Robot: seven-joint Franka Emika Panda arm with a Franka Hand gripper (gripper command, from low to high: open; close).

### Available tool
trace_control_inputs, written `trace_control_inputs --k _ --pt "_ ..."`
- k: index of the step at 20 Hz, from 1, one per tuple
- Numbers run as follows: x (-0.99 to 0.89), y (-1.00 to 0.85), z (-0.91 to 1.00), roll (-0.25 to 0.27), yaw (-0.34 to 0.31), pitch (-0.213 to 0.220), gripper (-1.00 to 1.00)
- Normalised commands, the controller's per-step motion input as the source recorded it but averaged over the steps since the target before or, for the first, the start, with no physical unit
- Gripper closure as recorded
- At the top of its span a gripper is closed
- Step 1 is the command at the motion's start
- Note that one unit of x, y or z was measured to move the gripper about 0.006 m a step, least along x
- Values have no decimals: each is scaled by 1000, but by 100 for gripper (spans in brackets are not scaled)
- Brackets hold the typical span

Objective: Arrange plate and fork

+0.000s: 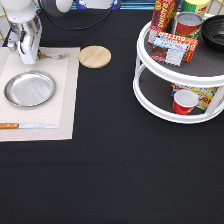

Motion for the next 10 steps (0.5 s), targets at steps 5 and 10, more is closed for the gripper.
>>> trace_control_inputs --k 5,10 --pt "347 -284 50 100 -7 167 100" --pt "385 -131 2 73 -6 153 -100"
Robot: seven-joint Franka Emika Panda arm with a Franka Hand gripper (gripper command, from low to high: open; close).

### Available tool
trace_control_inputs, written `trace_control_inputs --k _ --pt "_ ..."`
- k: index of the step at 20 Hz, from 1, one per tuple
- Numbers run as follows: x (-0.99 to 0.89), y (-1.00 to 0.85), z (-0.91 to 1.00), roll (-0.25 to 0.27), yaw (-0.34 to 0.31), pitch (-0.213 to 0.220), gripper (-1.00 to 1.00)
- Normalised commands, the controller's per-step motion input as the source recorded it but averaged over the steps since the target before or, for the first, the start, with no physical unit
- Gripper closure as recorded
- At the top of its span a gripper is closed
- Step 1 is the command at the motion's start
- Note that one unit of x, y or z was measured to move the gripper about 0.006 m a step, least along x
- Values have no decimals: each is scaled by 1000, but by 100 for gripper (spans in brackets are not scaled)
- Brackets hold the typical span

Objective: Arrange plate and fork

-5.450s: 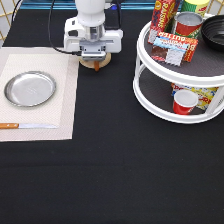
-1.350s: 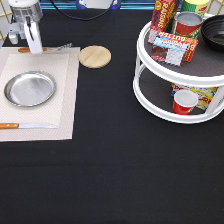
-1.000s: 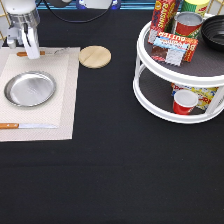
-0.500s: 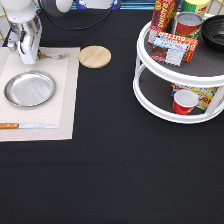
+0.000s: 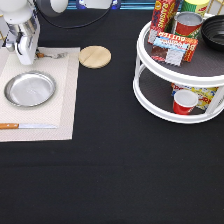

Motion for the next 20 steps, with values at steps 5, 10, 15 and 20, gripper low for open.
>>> trace_control_inputs --k 5,10,15,20 --pt "245 47 214 3 0 90 -100" --pt "15 193 474 -16 0 6 -100" --pt "0 294 822 -27 0 -4 -100" --pt "142 518 999 -62 0 10 -100"
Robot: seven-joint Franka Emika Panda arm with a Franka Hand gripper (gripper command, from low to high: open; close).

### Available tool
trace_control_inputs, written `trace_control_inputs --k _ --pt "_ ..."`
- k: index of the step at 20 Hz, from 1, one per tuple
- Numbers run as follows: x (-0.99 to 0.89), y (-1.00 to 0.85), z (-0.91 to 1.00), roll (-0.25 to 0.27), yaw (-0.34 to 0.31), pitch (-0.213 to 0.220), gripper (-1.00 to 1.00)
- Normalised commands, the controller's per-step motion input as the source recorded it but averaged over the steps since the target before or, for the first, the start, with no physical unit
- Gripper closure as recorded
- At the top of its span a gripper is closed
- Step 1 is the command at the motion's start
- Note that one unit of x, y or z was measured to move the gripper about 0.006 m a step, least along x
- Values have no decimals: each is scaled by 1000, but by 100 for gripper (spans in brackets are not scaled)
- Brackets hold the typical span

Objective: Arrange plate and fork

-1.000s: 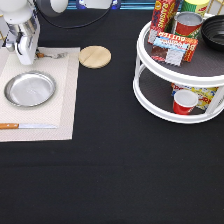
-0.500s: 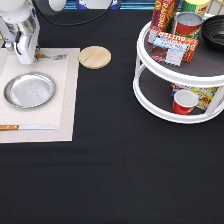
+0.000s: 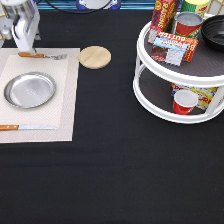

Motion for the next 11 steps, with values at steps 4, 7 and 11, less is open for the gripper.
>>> trace_control_inputs --k 4,7,11 --pt "276 532 801 -85 0 62 -100" --pt "177 128 67 -35 0 88 -100" --pt "0 0 0 0 0 0 -100"
